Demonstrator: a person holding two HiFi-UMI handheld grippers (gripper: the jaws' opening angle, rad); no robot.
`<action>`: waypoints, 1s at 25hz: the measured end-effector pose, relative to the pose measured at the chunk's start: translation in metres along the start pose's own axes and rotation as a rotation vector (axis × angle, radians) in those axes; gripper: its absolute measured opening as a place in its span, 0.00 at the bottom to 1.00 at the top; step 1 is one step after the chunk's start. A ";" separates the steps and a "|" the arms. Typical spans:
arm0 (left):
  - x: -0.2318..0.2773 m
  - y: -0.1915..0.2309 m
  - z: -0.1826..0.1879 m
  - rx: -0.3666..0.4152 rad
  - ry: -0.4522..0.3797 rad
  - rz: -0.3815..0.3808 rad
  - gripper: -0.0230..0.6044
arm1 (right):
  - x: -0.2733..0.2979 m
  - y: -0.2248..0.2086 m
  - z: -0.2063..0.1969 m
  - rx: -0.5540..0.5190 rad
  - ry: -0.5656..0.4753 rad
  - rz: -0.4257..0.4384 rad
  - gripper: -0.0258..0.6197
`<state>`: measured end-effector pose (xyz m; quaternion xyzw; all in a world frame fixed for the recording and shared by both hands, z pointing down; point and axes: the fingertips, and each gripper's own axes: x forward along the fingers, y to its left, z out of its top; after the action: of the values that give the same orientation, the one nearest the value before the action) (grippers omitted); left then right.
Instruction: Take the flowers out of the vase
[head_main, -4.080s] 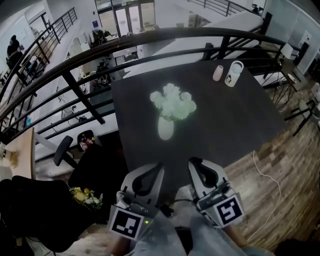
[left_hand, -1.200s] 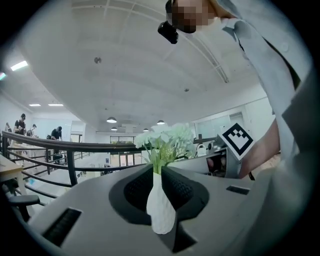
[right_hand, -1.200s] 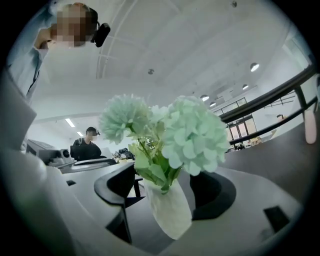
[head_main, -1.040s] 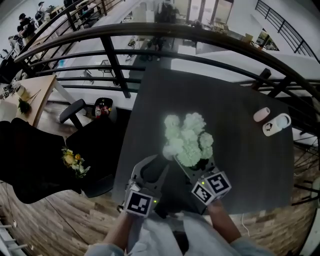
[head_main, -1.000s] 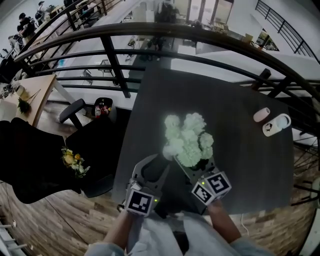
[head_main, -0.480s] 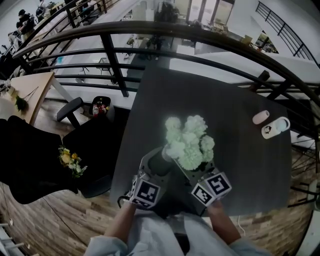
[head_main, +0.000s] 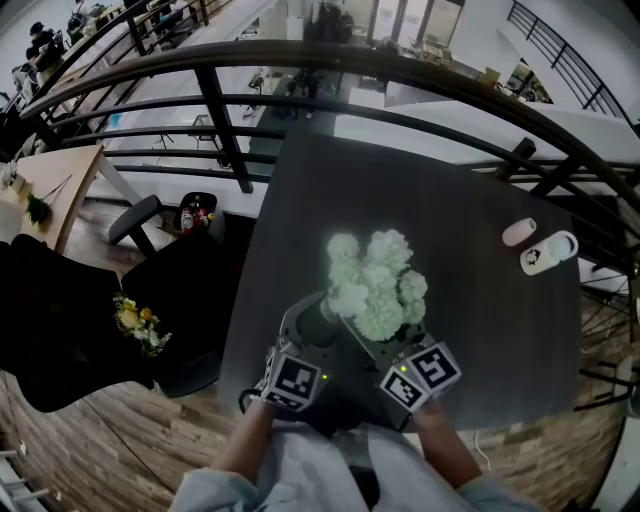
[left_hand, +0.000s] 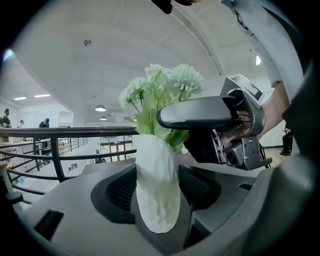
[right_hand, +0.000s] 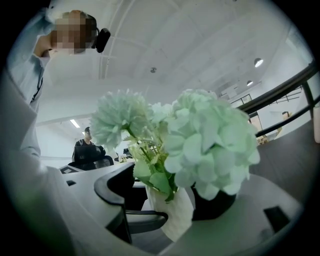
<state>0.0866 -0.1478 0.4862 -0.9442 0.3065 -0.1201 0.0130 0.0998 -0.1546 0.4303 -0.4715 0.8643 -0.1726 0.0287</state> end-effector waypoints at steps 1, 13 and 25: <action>0.000 0.000 0.000 0.001 -0.002 -0.001 0.45 | 0.001 0.000 0.000 0.001 0.000 0.002 0.56; 0.000 0.000 0.003 -0.024 -0.005 -0.006 0.45 | 0.003 -0.004 0.009 0.013 -0.032 -0.018 0.45; 0.002 -0.002 0.002 -0.023 -0.001 -0.019 0.44 | 0.001 -0.008 0.023 -0.025 -0.071 -0.057 0.23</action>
<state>0.0894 -0.1475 0.4846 -0.9472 0.2988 -0.1161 0.0014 0.1108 -0.1657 0.4118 -0.5022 0.8510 -0.1454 0.0486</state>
